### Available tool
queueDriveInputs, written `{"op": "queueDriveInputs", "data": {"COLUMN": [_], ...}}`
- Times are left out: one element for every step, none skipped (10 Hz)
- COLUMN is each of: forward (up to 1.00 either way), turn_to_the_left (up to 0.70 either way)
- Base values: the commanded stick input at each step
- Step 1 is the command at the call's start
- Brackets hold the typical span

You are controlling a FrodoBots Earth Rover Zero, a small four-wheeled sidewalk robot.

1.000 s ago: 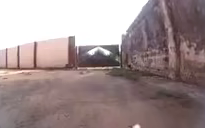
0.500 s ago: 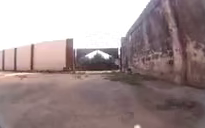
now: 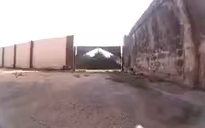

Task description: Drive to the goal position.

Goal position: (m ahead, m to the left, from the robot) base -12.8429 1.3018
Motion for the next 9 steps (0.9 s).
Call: {"op": "queueDriveInputs", "data": {"forward": [0.7,0.7,0.7,0.7,0.7,0.7,0.7,0.7,0.7], "turn_to_the_left": [0.0,0.0,0.0,0.0,0.0,0.0,0.0,0.0,0.0]}}
